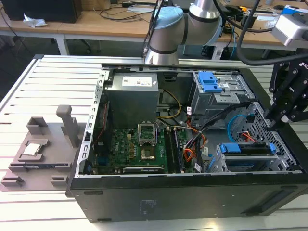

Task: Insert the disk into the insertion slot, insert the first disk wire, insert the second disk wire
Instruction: 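Insert the second disk wire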

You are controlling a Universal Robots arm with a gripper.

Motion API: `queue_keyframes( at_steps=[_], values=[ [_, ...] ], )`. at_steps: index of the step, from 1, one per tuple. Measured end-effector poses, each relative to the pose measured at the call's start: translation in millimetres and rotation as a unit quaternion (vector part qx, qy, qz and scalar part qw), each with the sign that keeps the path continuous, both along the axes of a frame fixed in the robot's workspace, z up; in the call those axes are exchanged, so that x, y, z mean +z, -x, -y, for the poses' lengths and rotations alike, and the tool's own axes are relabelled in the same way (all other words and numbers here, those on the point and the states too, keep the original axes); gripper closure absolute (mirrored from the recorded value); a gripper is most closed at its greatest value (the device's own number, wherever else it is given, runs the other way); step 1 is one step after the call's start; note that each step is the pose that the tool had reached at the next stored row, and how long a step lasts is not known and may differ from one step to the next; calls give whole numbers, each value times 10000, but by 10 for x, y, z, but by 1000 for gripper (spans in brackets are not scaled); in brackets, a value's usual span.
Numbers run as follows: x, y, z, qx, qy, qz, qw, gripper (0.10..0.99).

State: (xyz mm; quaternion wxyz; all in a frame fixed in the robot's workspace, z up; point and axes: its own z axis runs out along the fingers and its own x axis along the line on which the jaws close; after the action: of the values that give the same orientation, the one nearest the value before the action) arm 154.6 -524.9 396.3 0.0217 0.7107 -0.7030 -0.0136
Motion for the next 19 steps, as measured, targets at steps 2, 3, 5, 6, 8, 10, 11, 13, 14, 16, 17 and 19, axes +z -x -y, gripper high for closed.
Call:
queue_keyframes(
  at_steps=[2,3,5,6,8,10,11,13,14,16,17,19],
  values=[
    [1,0,-56,0,1,0,10000,784],
    [0,0,-112,0,0,0,10000,784],
    [-8,14,-275,-1,0,0,10000,784],
    [-13,47,-306,4,1,0,10000,784],
    [-39,110,-318,44,0,0,10000,784],
    [-59,147,-318,88,0,0,10000,784],
    [-75,180,-318,117,3,0,9999,784],
    [-94,210,-318,160,8,0,9999,784],
    [-107,229,-318,198,14,0,9998,784],
    [-125,249,-317,257,19,-1,9997,784],
    [-131,258,-318,281,23,-1,9996,784],
    [-152,291,-318,335,33,-2,9994,784]
  ],
)
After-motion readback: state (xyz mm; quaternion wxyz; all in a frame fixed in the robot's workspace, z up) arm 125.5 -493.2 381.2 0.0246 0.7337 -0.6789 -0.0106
